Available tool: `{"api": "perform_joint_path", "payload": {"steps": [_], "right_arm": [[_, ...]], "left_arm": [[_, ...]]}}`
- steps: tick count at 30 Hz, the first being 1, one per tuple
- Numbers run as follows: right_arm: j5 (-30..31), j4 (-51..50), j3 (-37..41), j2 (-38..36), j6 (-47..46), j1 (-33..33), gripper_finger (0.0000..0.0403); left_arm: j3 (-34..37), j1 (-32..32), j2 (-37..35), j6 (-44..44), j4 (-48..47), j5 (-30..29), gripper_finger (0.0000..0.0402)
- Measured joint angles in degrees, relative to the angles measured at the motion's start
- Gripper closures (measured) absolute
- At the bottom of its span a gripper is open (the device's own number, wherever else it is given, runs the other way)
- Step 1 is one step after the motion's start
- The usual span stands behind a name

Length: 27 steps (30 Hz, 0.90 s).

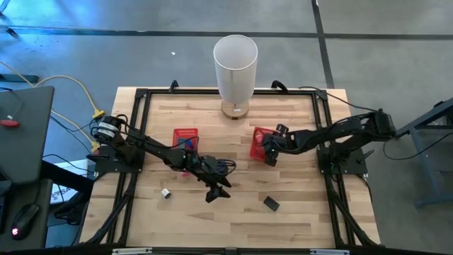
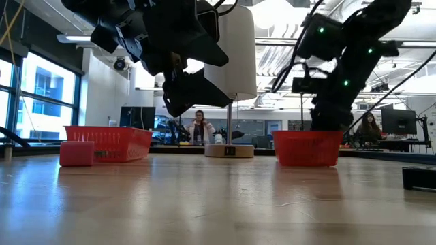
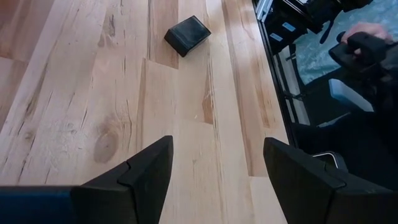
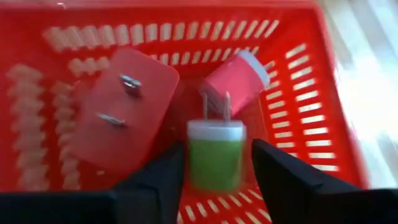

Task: Pick & Place Office items
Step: Put the green charger adapter into the right red bin, then put the black digital timer into the left red bin

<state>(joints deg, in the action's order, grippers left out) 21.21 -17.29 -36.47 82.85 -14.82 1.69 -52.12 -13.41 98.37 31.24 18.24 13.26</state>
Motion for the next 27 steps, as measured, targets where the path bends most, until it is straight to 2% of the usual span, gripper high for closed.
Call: {"api": "perform_joint_path", "payload": {"steps": [8, 21, 27], "right_arm": [[-0.1, 3.6, 0.0, 2.1, 0.1, 0.0, 0.0191], [2.7, 4.2, 0.0, 1.3, 0.1, 0.0, 0.0185], [2.9, 4.2, 0.0, -1.6, 1.7, 0.0, 0.0185]], "left_arm": [[0.0, 0.0, 0.0, 0.0, 0.0, 0.0, 0.0157], [0.0, 0.0, 0.0, 0.0, 0.0, 0.0, 0.0157], [0.0, 0.0, 0.0, 0.0, 0.0, 0.0, 0.0157]]}}
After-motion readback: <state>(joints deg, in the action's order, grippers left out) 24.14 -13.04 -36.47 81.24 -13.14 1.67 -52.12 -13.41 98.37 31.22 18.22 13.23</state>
